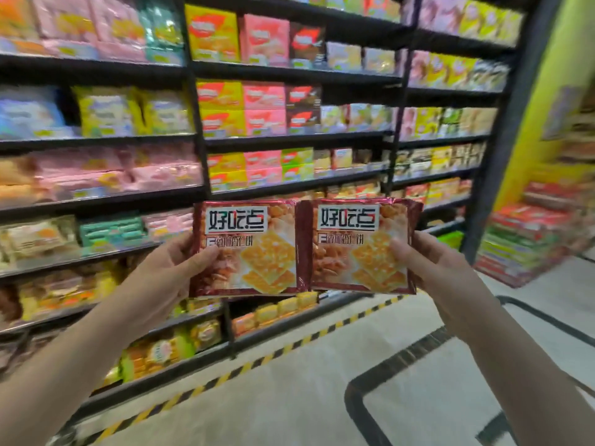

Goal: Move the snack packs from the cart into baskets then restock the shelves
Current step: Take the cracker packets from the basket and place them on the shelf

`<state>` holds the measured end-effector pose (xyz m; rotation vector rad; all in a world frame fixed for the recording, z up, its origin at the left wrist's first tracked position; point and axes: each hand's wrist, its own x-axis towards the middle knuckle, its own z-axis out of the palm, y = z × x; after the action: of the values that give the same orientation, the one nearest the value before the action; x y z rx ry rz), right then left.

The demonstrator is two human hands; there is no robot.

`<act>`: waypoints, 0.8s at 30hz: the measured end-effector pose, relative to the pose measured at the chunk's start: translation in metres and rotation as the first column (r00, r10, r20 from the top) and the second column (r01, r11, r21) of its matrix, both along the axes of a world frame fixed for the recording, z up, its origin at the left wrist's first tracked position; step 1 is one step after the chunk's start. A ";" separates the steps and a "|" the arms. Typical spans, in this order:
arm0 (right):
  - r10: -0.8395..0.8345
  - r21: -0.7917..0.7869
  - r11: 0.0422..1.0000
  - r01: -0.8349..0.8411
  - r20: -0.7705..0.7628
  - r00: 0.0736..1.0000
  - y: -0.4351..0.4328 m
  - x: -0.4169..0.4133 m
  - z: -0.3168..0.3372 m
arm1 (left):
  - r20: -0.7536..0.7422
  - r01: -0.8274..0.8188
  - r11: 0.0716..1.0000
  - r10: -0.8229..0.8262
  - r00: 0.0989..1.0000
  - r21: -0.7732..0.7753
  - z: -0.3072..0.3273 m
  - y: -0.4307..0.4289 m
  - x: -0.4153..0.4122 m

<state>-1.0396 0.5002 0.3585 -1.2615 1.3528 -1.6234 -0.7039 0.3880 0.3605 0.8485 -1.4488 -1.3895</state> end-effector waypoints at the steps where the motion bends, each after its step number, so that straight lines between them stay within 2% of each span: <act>1: -0.020 0.000 1.000 0.020 0.001 1.000 -0.002 -0.019 -0.001 | -0.003 0.028 1.000 -0.028 1.000 -0.005 -0.001 -0.010 -0.022; 11: -0.230 -0.033 0.973 0.230 -0.008 0.973 -0.082 -0.175 -0.004 | -0.082 0.224 0.974 -0.227 0.970 -0.048 -0.005 -0.149 -0.209; 17: -0.261 -0.034 0.965 0.261 0.003 0.965 -0.201 -0.261 -0.005 | -0.100 0.257 0.965 -0.261 0.960 -0.058 -0.020 -0.283 -0.301; 21: -0.261 -0.007 0.965 0.261 -0.009 0.965 -0.284 -0.311 -0.002 | -0.050 0.321 0.947 -0.322 0.945 -0.032 -0.004 -0.365 -0.355; 24: -0.282 0.004 0.959 0.282 -0.026 0.959 -0.335 -0.353 0.003 | -0.041 0.291 0.956 -0.292 0.956 -0.023 0.007 -0.419 -0.401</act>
<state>-1.3929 0.1647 0.3620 -1.1263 1.6119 -1.7953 -1.1051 -0.0308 0.3673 0.6055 -1.5963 -1.6004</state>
